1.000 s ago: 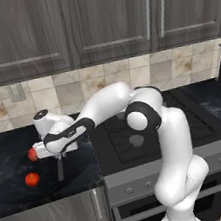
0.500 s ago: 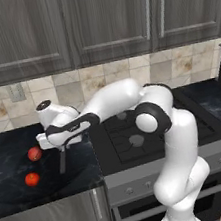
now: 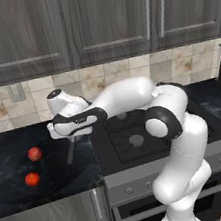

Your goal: Place the pan on the rear right burner on the stove. Then place the tomato and the onion in the pan and turn on the rear right burner.

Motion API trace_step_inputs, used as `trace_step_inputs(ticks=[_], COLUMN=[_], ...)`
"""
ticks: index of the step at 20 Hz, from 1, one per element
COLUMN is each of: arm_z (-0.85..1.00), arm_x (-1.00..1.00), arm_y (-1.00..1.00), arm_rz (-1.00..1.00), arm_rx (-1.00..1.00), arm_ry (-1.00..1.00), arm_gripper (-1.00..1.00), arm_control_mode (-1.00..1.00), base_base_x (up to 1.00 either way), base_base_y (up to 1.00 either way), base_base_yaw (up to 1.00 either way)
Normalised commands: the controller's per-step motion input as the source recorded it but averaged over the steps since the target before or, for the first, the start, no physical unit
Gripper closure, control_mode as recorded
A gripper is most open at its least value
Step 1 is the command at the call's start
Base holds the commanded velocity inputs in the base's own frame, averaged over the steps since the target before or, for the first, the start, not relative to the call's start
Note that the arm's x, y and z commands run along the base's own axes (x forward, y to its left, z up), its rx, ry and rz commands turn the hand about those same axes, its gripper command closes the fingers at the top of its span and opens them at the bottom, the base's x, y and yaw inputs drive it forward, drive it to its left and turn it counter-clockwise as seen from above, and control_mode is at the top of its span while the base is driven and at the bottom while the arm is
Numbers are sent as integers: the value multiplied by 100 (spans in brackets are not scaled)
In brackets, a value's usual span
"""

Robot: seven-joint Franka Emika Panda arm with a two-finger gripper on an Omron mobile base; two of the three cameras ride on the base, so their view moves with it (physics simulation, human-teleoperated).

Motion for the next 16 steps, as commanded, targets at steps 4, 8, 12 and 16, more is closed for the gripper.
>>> trace_step_inputs(ticks=[4,8,12,16], arm_z=[14,10,7,5], arm_x=[0,0,0,0], arm_y=[-60,-64,-63,-63], arm_rz=[-10,-9,-9,-8], arm_rx=[0,1,2,1], arm_ry=[0,0,0,0], arm_gripper=[100,100,100,100], arm_control_mode=[-100,-100,-100,-100], base_base_x=[0,0,0,0], base_base_y=[0,0,0,0], base_base_yaw=[0,0,0,0])
